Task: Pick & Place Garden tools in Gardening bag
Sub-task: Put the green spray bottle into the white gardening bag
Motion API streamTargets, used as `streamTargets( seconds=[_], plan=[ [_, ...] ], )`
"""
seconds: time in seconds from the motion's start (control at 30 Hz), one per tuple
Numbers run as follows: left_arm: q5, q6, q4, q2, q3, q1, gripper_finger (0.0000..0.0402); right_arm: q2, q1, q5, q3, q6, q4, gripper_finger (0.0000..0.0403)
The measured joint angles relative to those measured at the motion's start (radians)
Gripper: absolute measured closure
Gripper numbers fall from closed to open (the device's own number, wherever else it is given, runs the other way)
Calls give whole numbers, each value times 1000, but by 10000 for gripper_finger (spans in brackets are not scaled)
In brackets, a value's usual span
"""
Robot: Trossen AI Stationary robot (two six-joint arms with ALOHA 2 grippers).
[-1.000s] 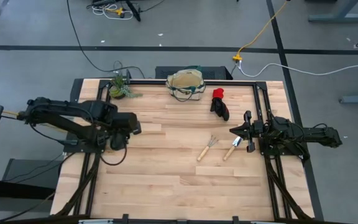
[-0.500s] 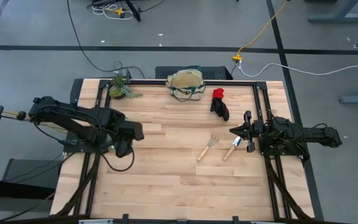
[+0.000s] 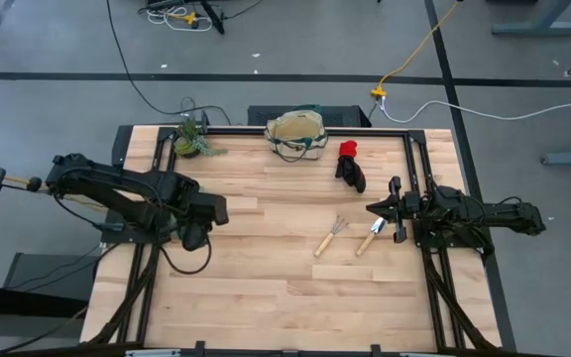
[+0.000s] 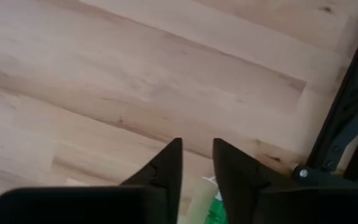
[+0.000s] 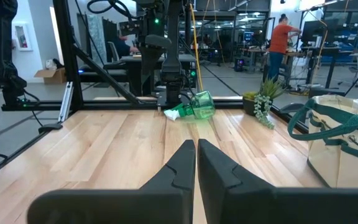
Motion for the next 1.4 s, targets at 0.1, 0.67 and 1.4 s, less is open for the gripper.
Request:
streamTargets(
  seconds=[0.1, 0.67, 1.4],
  plan=[
    [-21, 1, 0, 0, 0, 0, 255, 0, 0, 0, 0, 0, 0, 380],
    [-41, 92, -6, -1, -104, 0, 138, 0, 0, 0, 0, 0, 0, 380],
    [-304, 238, 84, 0, -322, 8, 147, 0, 0, 0, 0, 0, 0, 380]
  ],
)
